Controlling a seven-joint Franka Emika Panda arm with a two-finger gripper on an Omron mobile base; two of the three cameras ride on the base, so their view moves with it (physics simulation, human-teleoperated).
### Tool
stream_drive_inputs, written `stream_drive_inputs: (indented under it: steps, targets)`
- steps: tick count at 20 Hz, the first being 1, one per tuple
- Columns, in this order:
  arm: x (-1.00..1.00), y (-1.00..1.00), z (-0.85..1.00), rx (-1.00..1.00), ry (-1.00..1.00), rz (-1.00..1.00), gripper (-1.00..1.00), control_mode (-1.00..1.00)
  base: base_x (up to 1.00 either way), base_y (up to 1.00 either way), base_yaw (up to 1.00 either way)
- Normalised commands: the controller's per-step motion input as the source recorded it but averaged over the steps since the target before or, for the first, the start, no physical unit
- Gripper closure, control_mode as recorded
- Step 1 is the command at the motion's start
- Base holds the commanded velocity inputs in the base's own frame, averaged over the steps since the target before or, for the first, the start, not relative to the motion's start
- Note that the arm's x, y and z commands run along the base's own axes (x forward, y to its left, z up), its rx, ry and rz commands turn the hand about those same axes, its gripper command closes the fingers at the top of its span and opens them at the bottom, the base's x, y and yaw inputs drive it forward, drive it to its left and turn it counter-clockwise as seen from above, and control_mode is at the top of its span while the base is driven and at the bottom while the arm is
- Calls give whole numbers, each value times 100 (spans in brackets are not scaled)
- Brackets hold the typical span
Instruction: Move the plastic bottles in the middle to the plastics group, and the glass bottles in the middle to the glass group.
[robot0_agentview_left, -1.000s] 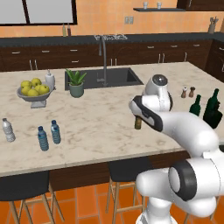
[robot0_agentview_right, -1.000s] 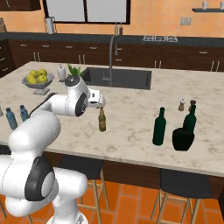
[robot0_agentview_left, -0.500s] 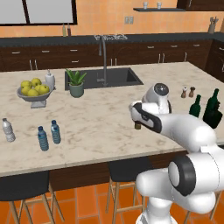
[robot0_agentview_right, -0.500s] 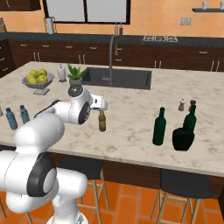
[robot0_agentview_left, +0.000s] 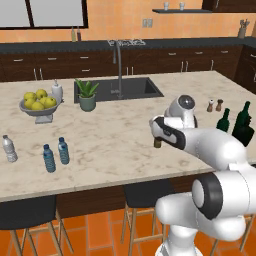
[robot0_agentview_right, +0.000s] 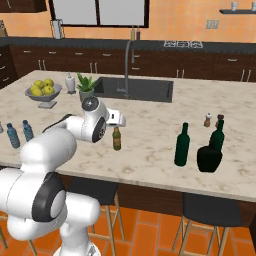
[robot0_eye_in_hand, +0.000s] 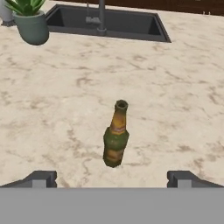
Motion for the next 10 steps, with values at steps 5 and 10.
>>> stream_drive_inputs:
  steps: [5, 10]
  targets:
    - [9, 0, -39, 0, 1, 0, -100, -100, 0, 0, 0]
    - [27, 0, -17, 0, 4, 0, -100, -100, 0, 0, 0]
